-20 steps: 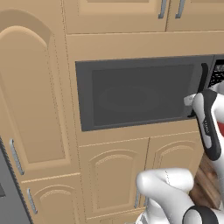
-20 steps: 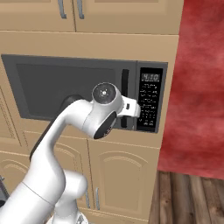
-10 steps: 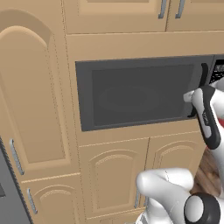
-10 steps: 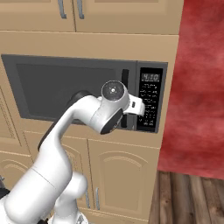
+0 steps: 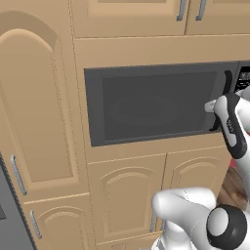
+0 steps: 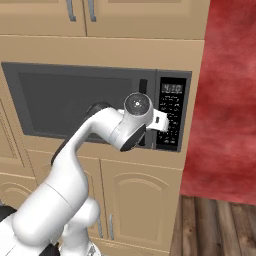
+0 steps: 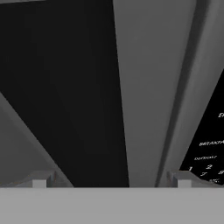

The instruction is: Pick the marshmallow from the counter and place it in the microwave. Then turn on the microwave.

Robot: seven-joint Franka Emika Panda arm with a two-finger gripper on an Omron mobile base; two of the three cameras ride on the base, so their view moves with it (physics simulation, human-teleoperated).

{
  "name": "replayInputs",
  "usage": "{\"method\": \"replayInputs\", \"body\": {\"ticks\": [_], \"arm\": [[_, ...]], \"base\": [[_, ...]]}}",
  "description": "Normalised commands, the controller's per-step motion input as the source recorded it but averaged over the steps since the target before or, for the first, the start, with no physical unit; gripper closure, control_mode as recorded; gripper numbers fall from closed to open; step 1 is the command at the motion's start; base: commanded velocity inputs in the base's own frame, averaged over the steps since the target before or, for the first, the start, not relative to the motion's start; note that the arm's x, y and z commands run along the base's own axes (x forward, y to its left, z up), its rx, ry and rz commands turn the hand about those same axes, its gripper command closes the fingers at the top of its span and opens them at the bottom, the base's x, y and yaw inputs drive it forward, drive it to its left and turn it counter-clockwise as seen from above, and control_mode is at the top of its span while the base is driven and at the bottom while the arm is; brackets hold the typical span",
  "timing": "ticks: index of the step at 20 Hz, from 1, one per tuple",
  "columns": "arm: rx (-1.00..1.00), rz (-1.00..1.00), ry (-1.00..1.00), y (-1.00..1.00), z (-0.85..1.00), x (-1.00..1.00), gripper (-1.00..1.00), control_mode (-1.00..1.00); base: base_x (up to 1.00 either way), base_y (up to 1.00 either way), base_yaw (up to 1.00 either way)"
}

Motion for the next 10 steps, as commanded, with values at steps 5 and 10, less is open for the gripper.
{"method": "replayInputs", "body": {"ticks": [5, 10], "arm": [[0.03, 0.0, -0.02, -0.03, -0.13, 0.14, -1.0, -1.0], [0.01, 0.0, -0.01, 0.0, -0.09, 0.06, 1.0, -1.0]], "base": [[0.0, 0.0, 0.0], [0.0, 0.0, 0.0]]}}
